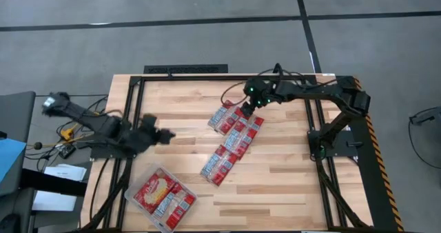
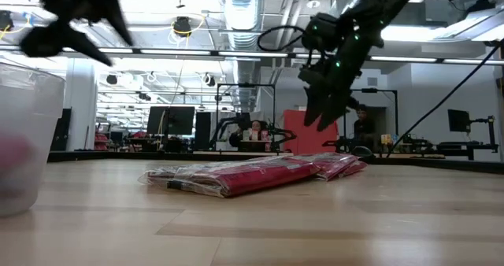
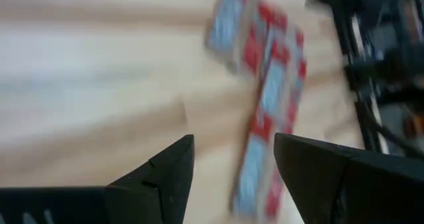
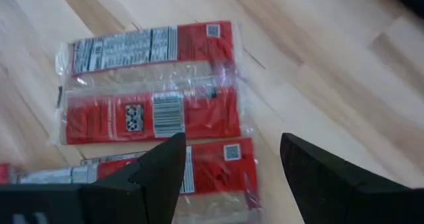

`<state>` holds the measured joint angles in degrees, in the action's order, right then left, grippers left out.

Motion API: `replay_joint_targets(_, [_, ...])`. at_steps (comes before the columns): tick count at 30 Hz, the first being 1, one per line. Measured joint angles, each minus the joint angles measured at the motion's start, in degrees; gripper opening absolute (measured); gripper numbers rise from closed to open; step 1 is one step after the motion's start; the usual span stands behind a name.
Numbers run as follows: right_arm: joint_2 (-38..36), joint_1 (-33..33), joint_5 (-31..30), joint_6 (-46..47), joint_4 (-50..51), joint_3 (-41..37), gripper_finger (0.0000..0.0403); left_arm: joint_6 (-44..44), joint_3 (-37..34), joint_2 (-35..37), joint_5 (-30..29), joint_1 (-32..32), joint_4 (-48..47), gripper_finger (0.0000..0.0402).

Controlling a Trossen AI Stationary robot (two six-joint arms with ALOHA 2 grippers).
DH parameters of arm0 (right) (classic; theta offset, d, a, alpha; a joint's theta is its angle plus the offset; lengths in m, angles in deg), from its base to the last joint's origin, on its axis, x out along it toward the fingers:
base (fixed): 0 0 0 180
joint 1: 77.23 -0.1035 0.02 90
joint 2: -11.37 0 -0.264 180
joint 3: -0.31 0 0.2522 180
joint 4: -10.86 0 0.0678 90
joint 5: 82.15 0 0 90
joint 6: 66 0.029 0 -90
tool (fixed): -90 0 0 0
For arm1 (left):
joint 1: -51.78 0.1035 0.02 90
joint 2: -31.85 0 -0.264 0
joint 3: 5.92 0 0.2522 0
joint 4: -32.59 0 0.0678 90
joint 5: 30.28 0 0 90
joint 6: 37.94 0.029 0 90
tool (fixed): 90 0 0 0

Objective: Sort popcorn bags into baskets
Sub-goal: Put the red popcorn bag into the transparent bin

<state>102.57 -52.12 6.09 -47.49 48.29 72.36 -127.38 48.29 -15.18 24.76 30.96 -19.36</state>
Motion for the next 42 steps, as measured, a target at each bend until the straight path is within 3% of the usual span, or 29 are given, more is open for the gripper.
replay_joint_targets(3, [0.0, -0.4, 0.0, 2.7, -5.7, -3.4, 0.027, 11.7, -0.6, -0.6, 2.6, 11.0, 7.4, 0.0195])
replay_joint_targets(9, [0.0, -0.2, -3.1, 3.6, -11.1, -5.6, 0.027, 30.6, -2.7, -6.8, 19.1, 31.3, 21.7, 0.0195])
replay_joint_targets(15, [1.4, -1.2, -6.3, 0.7, -12.9, -6.1, 0.027, 39.6, -2.7, -19.2, 32.4, 42.8, 36.9, 0.0195])
replay_joint_targets(22, [8.2, -3.2, -5.9, 0.5, -17.6, -6.1, 0.027, 40.8, -2.6, -35.6, 42.4, 46.7, 53.2, 0.0195])
replay_joint_targets(33, [11.6, -5.4, -5.6, 0.5, -19.3, -3.0, 0.027, 41.3, 5.2, -55.4, 44.5, 46.5, 54.2, 0.0194])
replay_joint_targets(42, [14.4, -6.6, -4.3, -0.4, -19.8, -3.1, 0.027, 42.3, 11.4, -62.9, 48.2, 45.9, 53.4, 0.0194])
